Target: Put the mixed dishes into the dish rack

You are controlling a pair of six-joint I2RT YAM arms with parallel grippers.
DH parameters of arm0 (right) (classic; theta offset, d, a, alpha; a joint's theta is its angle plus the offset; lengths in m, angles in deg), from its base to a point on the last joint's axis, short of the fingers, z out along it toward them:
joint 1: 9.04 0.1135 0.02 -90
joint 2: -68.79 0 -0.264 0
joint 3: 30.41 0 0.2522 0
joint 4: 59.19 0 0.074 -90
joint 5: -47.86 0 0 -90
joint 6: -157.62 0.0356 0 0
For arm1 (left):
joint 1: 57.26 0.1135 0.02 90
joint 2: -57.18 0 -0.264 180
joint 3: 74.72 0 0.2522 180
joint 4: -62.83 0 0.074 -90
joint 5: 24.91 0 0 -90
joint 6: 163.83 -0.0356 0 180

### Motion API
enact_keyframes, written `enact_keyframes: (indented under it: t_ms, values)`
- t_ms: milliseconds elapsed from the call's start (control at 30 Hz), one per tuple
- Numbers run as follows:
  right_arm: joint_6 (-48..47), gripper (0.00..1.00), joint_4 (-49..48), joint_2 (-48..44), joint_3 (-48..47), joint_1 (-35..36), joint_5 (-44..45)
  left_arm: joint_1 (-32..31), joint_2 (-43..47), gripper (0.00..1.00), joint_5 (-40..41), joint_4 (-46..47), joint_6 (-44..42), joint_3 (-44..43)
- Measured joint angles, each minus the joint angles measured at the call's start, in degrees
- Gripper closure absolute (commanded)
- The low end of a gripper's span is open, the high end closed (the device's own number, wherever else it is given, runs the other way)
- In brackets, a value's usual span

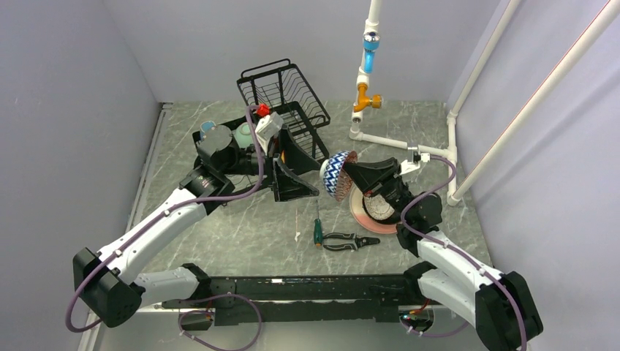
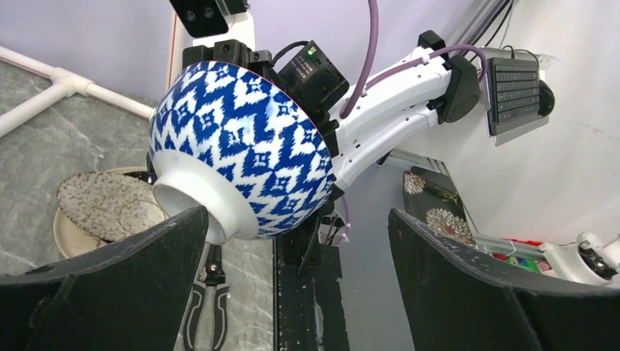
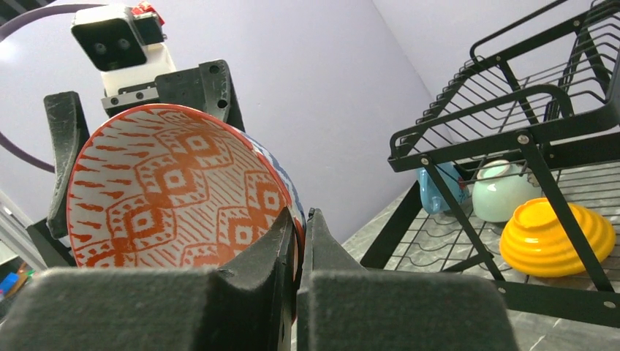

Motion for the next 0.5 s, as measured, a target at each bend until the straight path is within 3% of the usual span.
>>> enact_keyframes:
  t_ms: [500]
  values:
    - [-6.99,1.00,3.48,-2.91,-1.29,0.17,0.90,-0.26,-3.10,0.01,-2.43,7.21,7.96,2.34]
